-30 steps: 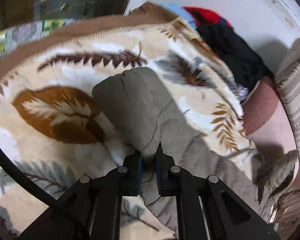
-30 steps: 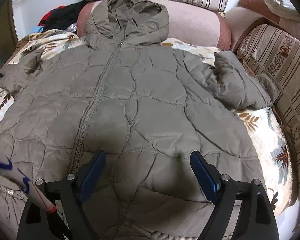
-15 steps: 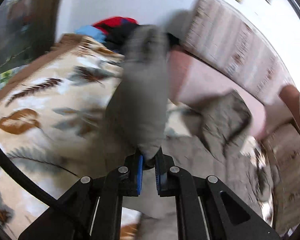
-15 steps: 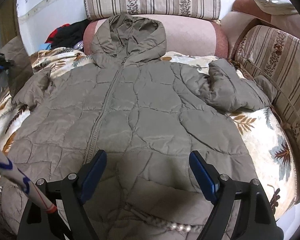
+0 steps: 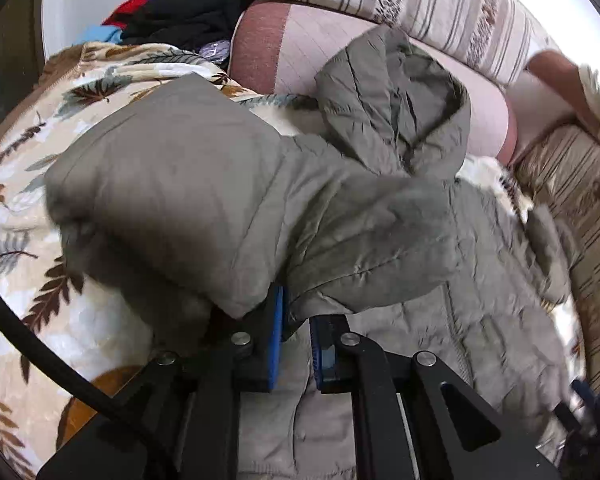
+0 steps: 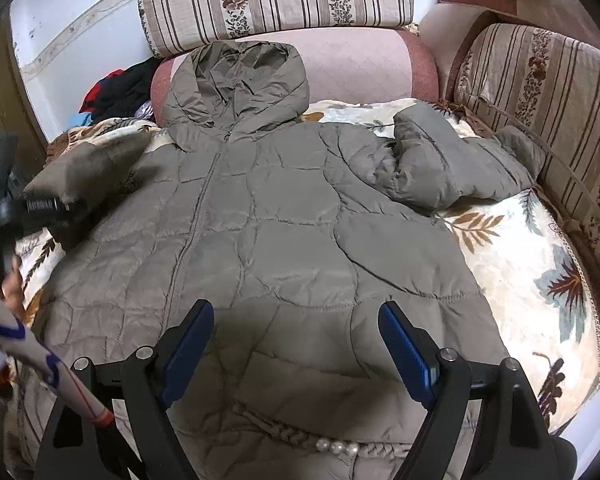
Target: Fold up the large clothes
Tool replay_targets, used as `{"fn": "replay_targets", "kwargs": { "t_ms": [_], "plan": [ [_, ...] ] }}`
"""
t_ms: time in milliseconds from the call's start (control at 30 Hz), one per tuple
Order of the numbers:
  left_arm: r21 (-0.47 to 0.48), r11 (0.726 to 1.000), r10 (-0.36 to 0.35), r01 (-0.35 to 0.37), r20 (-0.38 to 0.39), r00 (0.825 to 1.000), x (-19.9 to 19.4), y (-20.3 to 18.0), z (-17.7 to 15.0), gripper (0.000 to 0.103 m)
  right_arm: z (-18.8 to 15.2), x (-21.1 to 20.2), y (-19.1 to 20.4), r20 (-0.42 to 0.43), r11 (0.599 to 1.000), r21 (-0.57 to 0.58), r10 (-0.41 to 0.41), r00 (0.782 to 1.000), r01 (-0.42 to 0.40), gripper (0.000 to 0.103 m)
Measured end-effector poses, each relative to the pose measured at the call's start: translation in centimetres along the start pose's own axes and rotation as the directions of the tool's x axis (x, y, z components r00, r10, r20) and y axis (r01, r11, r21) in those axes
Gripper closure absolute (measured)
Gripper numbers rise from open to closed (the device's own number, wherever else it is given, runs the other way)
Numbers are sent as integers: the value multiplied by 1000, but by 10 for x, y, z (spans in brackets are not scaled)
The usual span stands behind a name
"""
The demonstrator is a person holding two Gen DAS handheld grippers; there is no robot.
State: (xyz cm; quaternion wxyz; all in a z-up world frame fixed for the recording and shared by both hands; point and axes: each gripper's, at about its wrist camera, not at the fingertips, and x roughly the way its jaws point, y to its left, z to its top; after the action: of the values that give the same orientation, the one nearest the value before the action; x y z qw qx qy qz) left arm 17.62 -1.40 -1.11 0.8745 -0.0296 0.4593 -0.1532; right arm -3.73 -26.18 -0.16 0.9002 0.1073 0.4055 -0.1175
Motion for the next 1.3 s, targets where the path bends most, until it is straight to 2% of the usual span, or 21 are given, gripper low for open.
{"fn": "replay_targets", "kwargs": {
  "t_ms": [200,333,367,433,467,500,600,700,767,933,967,1000,1033,1067,1100,1133,1200,1233,1300],
  "plan": [
    [63,998,-28,26,24,999,-38,5,-35,78,21,11,12,-50,998,6,62,997,-62,13],
    [102,994,-37,30,65,997,-63,21,-56,75,45,33,33,-73,986,22,168,983,-167,10],
    [97,995,-30,23,70,997,-65,26,-59,71,51,41,39,-85,980,28,197,977,-195,9],
    [63,998,-21,15,85,996,-68,41,-65,56,63,61,54,-115,968,52,250,961,-246,9],
    [48,999,-17,13,95,995,-68,47,-66,39,67,70,59,-133,960,68,280,951,-273,9],
    [35,999,-19,15,116,993,-70,53,-68,33,72,81,68,-156,946,100,322,934,-309,9],
    [22,1000,-22,19,138,990,-70,67,-71,33,76,101,92,-191,895,186,439,878,-407,9],
    [-5,999,-46,47,139,989,-65,78,-71,33,70,107,121,-214,862,205,502,838,-464,8],
    [-24,996,-84,87,132,988,-63,84,-71,33,66,111,140,-239,861,186,507,828,-473,8],
    [-68,990,-110,121,148,983,-66,96,-72,33,63,129,184,-280,886,122,463,841,-447,8],
    [-72,990,-112,124,153,982,-67,97,-72,33,64,133,190,-288,890,117,455,843,-440,11],
    [-73,989,-112,125,157,981,-68,98,-72,33,64,136,194,-298,893,112,449,842,-437,32],
    [-74,990,-108,121,163,981,-69,98,-72,33,66,141,201,-324,897,103,439,838,-430,64],
    [-76,991,-99,113,169,981,-70,98,-72,33,68,144,203,-344,893,106,445,827,-437,76],
    [-78,992,-89,104,179,980,-72,99,-73,33,72,142,199,-345,874,124,482,805,-470,89],
    [-82,992,-83,99,187,979,-73,100,-73,33,76,139,193,-336,866,130,496,800,-482,91],
    [-98,990,-77,97,196,978,-74,103,-71,33,90,121,172,-280,897,80,439,854,-435,92],
    [-107,990,-74,97,198,977,-74,105,-71,33,95,117,162,-264,908,67,416,870,-414,93],
    [-123,988,-70,96,197,978,-73,108,-69,33,111,105,128,-222,944,58,330,917,-326,93]
  ]
}}
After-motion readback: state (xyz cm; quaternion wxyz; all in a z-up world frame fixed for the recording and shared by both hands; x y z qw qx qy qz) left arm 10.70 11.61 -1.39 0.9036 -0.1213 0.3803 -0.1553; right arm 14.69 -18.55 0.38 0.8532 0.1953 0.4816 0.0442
